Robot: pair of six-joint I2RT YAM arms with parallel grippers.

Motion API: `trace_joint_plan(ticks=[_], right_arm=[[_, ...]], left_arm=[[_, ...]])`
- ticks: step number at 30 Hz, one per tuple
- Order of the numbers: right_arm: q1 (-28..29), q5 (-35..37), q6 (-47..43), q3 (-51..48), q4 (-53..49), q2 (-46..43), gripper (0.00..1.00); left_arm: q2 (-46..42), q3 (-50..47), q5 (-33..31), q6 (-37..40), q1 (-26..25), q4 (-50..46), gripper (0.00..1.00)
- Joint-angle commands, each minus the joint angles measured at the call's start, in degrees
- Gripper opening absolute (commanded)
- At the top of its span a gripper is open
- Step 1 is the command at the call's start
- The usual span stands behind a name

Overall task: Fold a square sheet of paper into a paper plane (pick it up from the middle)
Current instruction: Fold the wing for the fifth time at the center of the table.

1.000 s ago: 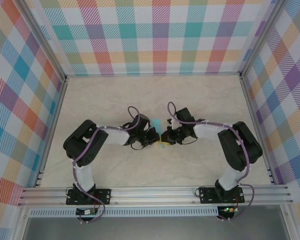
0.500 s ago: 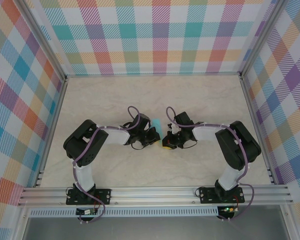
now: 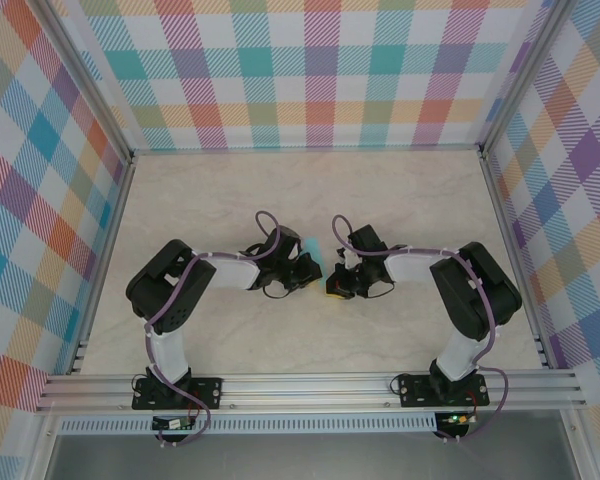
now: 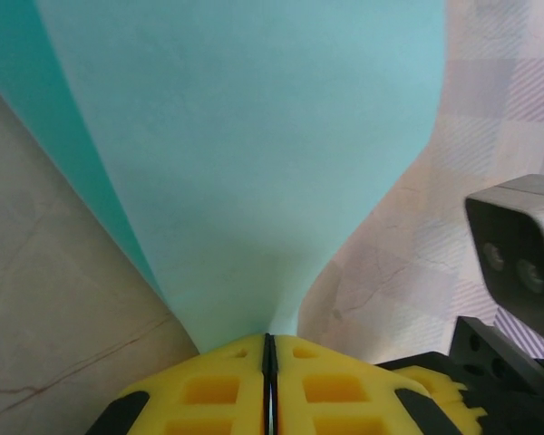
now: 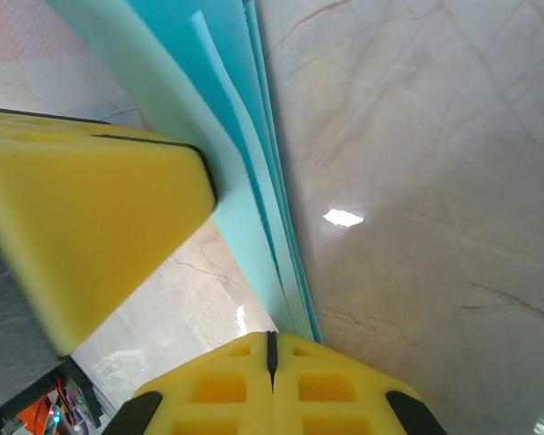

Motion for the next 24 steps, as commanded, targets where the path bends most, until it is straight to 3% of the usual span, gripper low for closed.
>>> trace_joint_plan(ticks=[1,14,24], right_arm=[[-0.1,0.7,0.8,-1.3,-0.2,-0.5,0.0],[-0.8,-2.0,0.6,-0.8,0.5,-3.1,0.0],[-0.7,6.2,-5.8,0.8,-5.0,-4.9,0.22]], left_arm=[[-3.0,-1.7,0.6,0.1,-0.3,3.6,0.1],[0.8,2.0,-1.8,1.1,-0.3,-2.9,0.07],[1.9,2.8,-2.3,0.9,-0.3,-4.9,0.07]])
